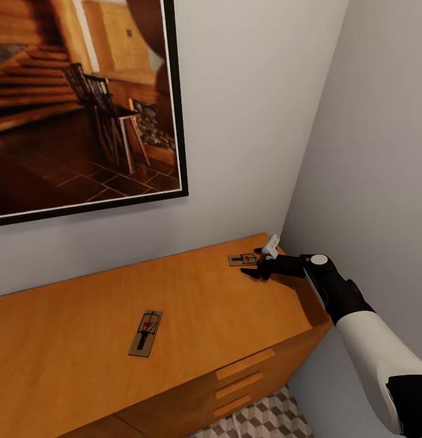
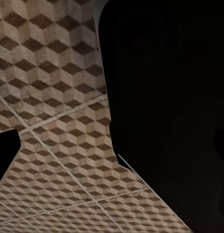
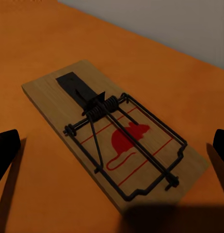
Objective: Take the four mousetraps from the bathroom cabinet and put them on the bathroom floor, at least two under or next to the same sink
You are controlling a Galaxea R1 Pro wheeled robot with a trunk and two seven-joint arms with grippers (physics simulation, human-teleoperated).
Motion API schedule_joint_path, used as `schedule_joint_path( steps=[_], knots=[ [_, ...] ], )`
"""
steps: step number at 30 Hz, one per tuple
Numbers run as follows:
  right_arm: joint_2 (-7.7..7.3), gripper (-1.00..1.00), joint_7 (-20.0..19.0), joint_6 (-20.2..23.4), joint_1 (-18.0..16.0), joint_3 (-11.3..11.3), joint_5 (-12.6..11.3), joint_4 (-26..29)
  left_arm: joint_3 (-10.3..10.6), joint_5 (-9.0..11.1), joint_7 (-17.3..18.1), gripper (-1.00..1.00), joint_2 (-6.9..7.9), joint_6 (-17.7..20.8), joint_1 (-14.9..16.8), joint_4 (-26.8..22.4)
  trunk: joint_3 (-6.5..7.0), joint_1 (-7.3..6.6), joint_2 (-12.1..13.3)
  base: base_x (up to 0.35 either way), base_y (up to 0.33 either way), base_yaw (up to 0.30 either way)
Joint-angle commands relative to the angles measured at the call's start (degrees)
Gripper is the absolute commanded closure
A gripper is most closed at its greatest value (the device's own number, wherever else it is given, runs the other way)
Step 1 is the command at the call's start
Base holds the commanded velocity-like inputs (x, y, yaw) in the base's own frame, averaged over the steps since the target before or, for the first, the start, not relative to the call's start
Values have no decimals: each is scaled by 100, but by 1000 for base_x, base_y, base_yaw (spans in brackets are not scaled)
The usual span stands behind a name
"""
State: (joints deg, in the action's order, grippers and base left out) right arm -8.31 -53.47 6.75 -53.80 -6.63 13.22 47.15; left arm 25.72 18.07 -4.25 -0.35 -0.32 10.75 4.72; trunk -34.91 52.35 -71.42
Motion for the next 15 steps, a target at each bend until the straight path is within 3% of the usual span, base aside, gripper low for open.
schedule_joint_path(
  steps=[1,15],
  knots=[
    [-4,-100,-14,45,1,-14,40,4,47,47,-6,-100,-3,-3,6,11,-6,0,-2,0,0,0],
    [-4,-100,-17,45,1,-13,40,4,47,47,-6,-100,-3,-3,6,11,-7,0,-2,0,0,0]
  ],
)
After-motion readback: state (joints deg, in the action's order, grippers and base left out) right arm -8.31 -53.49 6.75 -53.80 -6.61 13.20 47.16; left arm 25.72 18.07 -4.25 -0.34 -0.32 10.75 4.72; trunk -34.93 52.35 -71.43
